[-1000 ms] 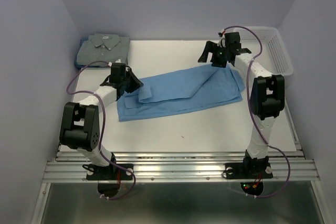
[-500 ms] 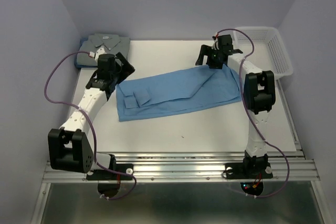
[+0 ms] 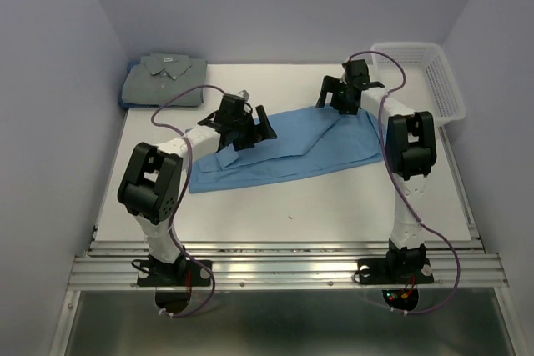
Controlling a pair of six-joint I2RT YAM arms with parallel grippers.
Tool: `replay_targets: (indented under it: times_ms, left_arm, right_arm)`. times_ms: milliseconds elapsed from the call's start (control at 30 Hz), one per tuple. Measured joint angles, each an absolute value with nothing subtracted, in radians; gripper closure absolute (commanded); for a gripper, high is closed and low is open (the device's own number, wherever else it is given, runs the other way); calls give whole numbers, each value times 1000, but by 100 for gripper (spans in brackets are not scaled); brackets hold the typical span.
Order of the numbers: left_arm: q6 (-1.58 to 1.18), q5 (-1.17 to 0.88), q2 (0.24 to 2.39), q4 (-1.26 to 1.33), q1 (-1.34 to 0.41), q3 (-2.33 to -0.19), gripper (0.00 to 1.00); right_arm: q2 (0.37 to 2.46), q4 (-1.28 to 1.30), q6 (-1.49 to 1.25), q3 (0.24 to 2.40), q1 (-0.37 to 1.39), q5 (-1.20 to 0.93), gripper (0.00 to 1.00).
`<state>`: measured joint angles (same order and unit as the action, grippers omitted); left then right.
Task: Fold and stack the long sleeve shirts
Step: Fold the shirt
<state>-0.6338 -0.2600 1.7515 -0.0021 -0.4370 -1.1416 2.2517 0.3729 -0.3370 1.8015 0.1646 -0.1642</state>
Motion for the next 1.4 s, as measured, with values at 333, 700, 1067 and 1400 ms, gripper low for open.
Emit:
replay_targets:
  times_ms: [333, 700, 1067, 1400]
  left_arm:
    - [-627, -96, 1827, -216, -466, -1251, 1]
    - [-622, 268, 1728, -493, -279, -1195, 1]
    - [-482, 307, 1483, -523, -242, -1196, 1]
    - [-379, 253, 1793, -537, -442, -1362, 1]
  right_arm:
    - [2252, 357, -344, 1770, 157, -146, 0]
    - [2248, 324, -347, 1750, 150, -131, 0]
    - [2235, 303, -344, 1723, 149, -126, 0]
    - [2233, 300, -344, 1719, 148, -127, 0]
